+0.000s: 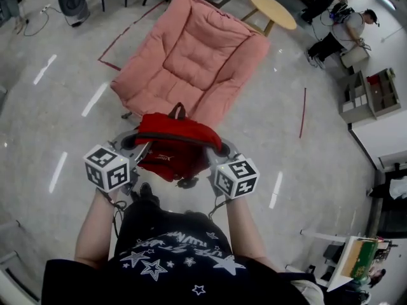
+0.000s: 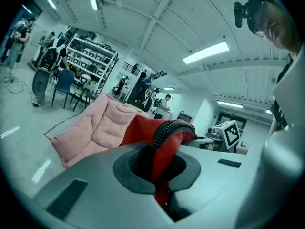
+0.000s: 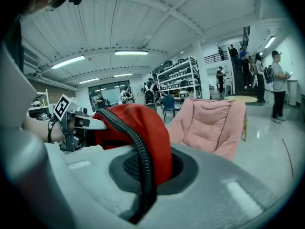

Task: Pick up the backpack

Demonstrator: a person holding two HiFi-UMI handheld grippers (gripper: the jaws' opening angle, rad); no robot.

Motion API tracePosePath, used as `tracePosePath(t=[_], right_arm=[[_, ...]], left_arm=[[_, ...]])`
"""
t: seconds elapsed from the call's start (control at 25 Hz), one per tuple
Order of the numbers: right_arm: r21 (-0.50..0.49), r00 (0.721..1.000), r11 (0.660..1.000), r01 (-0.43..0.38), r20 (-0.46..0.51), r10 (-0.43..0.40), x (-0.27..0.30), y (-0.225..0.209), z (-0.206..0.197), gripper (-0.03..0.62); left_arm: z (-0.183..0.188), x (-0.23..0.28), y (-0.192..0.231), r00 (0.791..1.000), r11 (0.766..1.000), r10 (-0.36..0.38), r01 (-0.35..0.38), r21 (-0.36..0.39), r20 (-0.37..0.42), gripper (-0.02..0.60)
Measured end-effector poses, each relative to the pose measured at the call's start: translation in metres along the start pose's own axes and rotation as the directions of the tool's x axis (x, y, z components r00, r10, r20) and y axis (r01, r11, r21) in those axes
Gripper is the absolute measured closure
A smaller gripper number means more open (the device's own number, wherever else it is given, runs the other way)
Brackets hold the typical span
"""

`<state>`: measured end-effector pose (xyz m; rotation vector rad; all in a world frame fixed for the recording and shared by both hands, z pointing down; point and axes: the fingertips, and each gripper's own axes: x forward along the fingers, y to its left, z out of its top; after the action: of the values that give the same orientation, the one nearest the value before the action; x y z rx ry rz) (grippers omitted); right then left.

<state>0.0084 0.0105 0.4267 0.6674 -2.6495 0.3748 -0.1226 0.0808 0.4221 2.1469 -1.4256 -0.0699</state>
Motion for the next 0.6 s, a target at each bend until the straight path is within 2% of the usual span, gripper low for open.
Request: tracePosePath(t=[0.36, 0.6], right_arm=[[-0.078, 0.993, 0.99, -0.117, 0.026, 0.119, -0.061, -0.019, -0.018, 0.583], [-0.099, 0.986, 0.983, -0.157, 0.046, 0.162, -0.142, -0.038, -0.029, 0.583]], left_arm=[[-0.025, 0.015, -0.069, 0.989, 0.993, 0.116, -0.114, -0.033, 0.094, 0.572], [-0.045, 0.023, -0.153, 0.978, 0.987, 0.163, -0.16, -0.03, 0.13, 0.572]])
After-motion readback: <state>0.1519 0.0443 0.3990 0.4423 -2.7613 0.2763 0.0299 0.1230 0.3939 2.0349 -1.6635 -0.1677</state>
